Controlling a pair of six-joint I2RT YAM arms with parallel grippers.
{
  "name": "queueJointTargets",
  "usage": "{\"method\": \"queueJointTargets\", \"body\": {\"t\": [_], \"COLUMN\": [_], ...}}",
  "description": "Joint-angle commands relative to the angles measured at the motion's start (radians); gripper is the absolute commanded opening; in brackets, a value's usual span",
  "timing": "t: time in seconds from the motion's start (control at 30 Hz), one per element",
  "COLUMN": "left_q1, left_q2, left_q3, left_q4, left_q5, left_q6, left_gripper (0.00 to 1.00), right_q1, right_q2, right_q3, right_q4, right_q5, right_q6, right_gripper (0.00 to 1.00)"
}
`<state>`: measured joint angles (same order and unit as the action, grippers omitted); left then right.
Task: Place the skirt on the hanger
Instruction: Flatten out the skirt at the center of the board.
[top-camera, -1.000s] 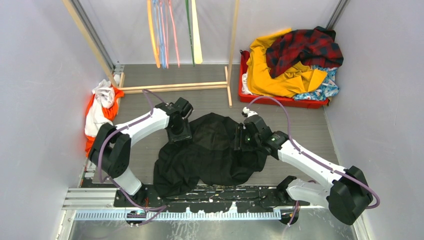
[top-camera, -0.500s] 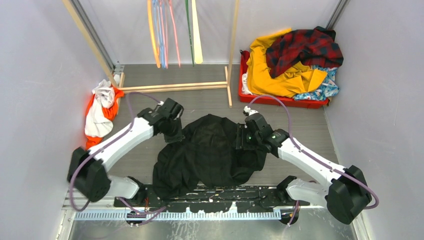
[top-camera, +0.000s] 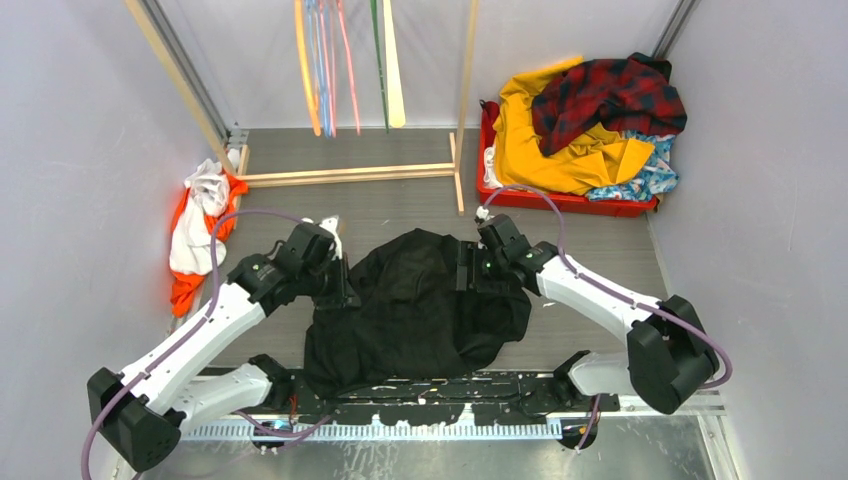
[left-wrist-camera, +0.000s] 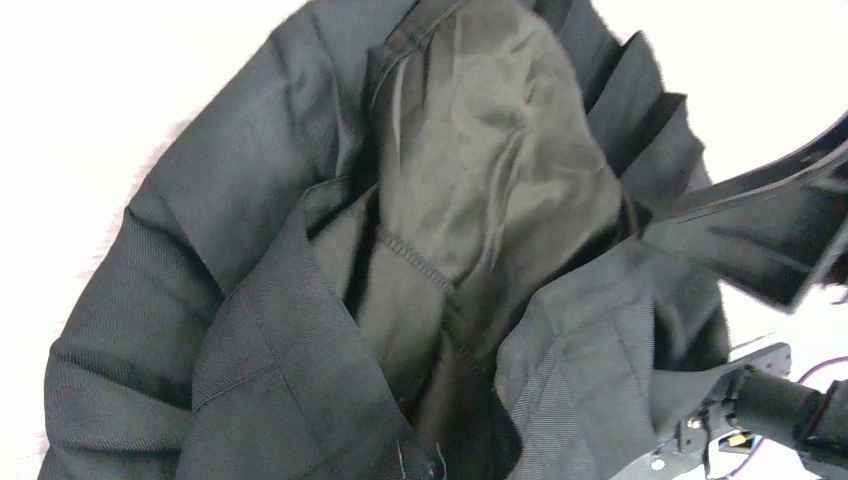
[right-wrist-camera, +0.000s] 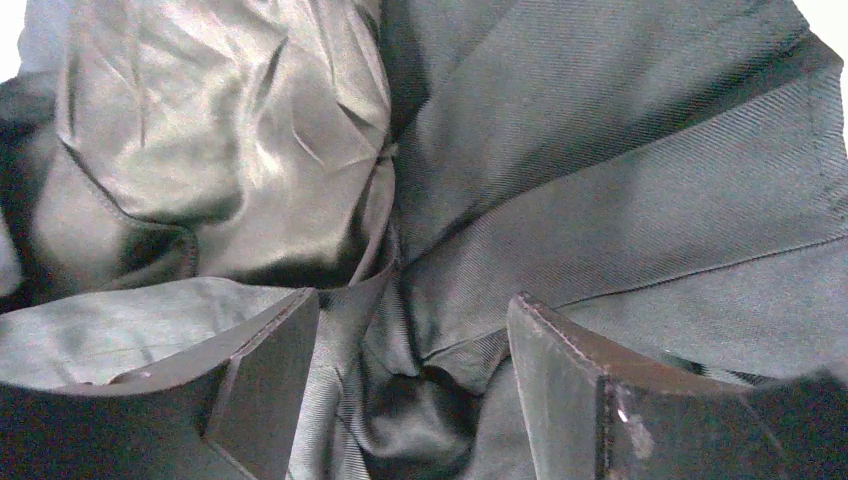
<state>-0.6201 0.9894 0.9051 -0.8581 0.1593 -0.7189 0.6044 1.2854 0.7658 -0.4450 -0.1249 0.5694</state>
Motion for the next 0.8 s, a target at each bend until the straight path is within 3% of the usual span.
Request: {"method": "queueJointTargets", "body": {"t": [0.0,0.23,0.37,0.47,0.57,0.7,0.77], "left_q1": [-0.005,-0.004,-0.004,-0.005,-0.004,-0.003,0.017], "left_q2": [-0.061,-0.108,-0.113,-0.116,-0.12,-0.112,-0.093], "left_q3": [-0.067,-0.107,-0.111,-0.117,-0.126,-0.124,-0.096], "left_q4": [0.029,0.029,0.028,0.054,0.062,0.08,0.095], "left_q5": [0.042,0.037,0.037,0.037,0.031,-0.018,-0.062], "left_q6": [0.018,0.009,0.012,0.013,0.012,0.006,0.018], "left_gripper": [0.0,0.0,0.0,0.0,0.0,0.0,0.0], "right_q1": [-0.002,0.002,0.029,0.062,0.093,0.106,0.101], "right_q2": [0.017,0.093,0.128,0.154,0.18,0.19,0.19], "right_q3": [0.077,0.092,0.098,0.112,0.122,0.141,0.188], "right_q4": [0.057,0.079,0.088,0.088,0.079,0.057,0.016], "right_q5": [-0.039,-0.086,-0.1,-0.098,-0.099,-0.093,-0.028], "right_q6": [0.033,0.047,0.049,0.05,0.043,0.027,0.003], "right_gripper": [0.76,0.76,0.71,0.58,0.39,0.05,0.01]}}
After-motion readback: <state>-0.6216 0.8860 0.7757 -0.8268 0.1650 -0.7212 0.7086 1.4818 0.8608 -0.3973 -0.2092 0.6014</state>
